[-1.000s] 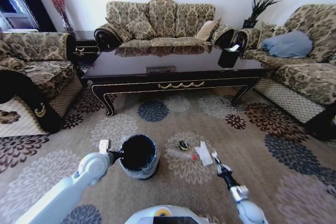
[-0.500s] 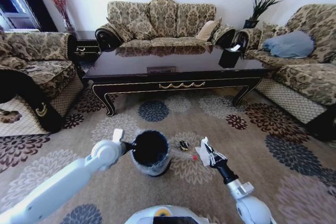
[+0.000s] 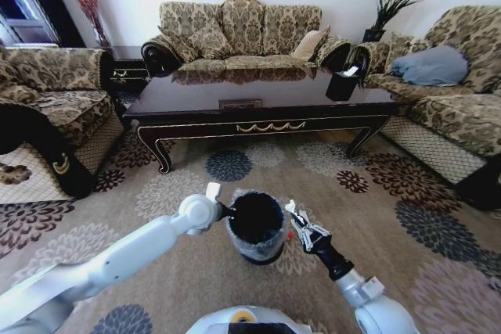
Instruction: Move to the front of the table and pick up the trash from the floor, then place it into the trash bin.
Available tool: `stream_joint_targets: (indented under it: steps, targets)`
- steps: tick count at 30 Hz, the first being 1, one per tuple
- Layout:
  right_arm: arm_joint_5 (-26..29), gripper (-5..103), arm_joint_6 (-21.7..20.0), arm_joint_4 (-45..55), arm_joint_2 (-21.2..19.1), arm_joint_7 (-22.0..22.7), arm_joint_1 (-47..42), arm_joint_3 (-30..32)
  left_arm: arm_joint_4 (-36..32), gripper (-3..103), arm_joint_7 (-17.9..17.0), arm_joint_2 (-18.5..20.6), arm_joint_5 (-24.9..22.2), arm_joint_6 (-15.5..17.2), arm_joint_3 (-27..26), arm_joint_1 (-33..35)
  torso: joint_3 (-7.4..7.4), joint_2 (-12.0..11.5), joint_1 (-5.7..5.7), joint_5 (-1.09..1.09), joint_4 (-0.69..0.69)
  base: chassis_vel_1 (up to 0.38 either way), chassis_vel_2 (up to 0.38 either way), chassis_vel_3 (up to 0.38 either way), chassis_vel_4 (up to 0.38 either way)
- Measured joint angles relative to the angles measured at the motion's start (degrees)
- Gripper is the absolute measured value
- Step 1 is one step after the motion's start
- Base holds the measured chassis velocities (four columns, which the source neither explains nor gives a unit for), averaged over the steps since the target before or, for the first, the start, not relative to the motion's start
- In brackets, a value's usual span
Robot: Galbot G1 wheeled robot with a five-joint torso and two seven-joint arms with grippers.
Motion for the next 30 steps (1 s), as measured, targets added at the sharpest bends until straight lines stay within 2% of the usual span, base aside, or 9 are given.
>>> stream_joint_targets:
  steps: [7, 10, 11, 14, 17, 18, 23, 28, 30]
  targets:
    - [-3.26, -2, 0.5, -0.4, 1.36, -0.11, -0.69, -1.84, -0.92, 0, -0.23, 0.09, -0.24, 0.01, 2.22, -0.65, 0.0, 0.0, 0.0, 0.0, 0.02, 0.0, 0.0, 0.0, 0.0]
    - [-3.59, 2, 0.6, -0.8, 1.57, -0.18, -0.57, -2.06, -1.22, 0, -0.27, 0.1, -0.25, 0.01, 2.29, -0.3, -0.01, 0.0, 0.0, 0.0, 0.02, 0.0, 0.0, 0.0, 0.0]
    - [-3.99, 13, 0.76, -1.15, 1.8, -0.31, -0.52, -2.25, -1.23, 0, -0.34, -0.08, -0.19, 0.01, 2.29, 0.09, -0.01, 0.0, 0.0, 0.0, 0.02, 0.0, 0.0, 0.0, 0.0]
    - [-4.3, 18, 0.83, -1.47, 2.16, -0.4, -0.51, -2.43, -1.23, 0, -0.39, -0.28, -0.11, 0.01, 2.26, 0.41, -0.01, 0.0, 0.0, -0.01, 0.02, 0.0, 0.0, 0.0, 0.0]
    - [-4.77, 34, 1.14, -1.73, 2.96, -0.62, -0.69, -2.67, -1.28, 0, -0.43, -0.62, 0.08, 0.01, 2.26, 0.6, -0.01, 0.0, 0.0, 0.0, 0.02, 0.0, 0.0, 0.0, 0.0]
    - [-4.77, 34, 1.14, -1.73, 2.96, -0.62, -0.69, -2.67, -1.28, 0, -0.43, -0.62, 0.08, 0.01, 2.26, 0.6, -0.01, 0.0, 0.0, 0.0, 0.02, 0.0, 0.0, 0.0, 0.0]
    - [-5.14, 56, 1.46, -1.76, 3.81, -0.63, -1.07, -2.72, -0.98, 0, -0.43, -0.79, 0.71, 0.01, 2.17, 1.03, -0.01, 0.0, 0.0, -0.01, 0.0, 0.0, 0.0, 0.0, 0.0]
    - [-3.22, 77, 1.37, -2.18, 4.68, 0.47, -0.12, -1.45, -1.27, 0, -0.33, 2.16, 1.48, 0.01, -1.44, 3.22, -0.01, 0.0, 0.0, -0.01, 0.0, 0.0, 0.0, 0.0, 0.0]
    - [-2.44, 77, 1.17, -2.32, 4.76, 0.73, 0.37, -1.06, -1.4, 0, -0.2, 3.09, 1.5, 0.01, -2.73, 3.92, -0.01, 0.0, 0.0, -0.02, 0.01, 0.0, 0.0, 0.0, 0.0]
